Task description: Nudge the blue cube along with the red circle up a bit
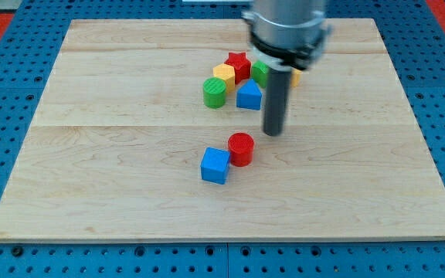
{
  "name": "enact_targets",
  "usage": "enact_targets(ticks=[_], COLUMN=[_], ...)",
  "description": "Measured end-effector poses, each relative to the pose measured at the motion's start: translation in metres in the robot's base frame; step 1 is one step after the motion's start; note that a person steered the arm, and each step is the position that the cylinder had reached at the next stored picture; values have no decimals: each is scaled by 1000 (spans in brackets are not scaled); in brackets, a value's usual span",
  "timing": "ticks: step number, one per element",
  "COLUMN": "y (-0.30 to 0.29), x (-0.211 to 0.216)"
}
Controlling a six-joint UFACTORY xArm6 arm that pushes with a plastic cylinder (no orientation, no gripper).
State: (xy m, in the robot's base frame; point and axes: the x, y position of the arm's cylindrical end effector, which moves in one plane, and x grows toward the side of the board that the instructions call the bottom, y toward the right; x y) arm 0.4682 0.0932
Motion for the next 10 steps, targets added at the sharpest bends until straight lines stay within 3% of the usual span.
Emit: enact_targets(ticks=[1, 2, 3, 4, 6, 7, 9, 10], y=[6, -43, -121, -145, -140, -128, -37, -33], x=[63, 109, 119, 119, 87, 69, 77, 65])
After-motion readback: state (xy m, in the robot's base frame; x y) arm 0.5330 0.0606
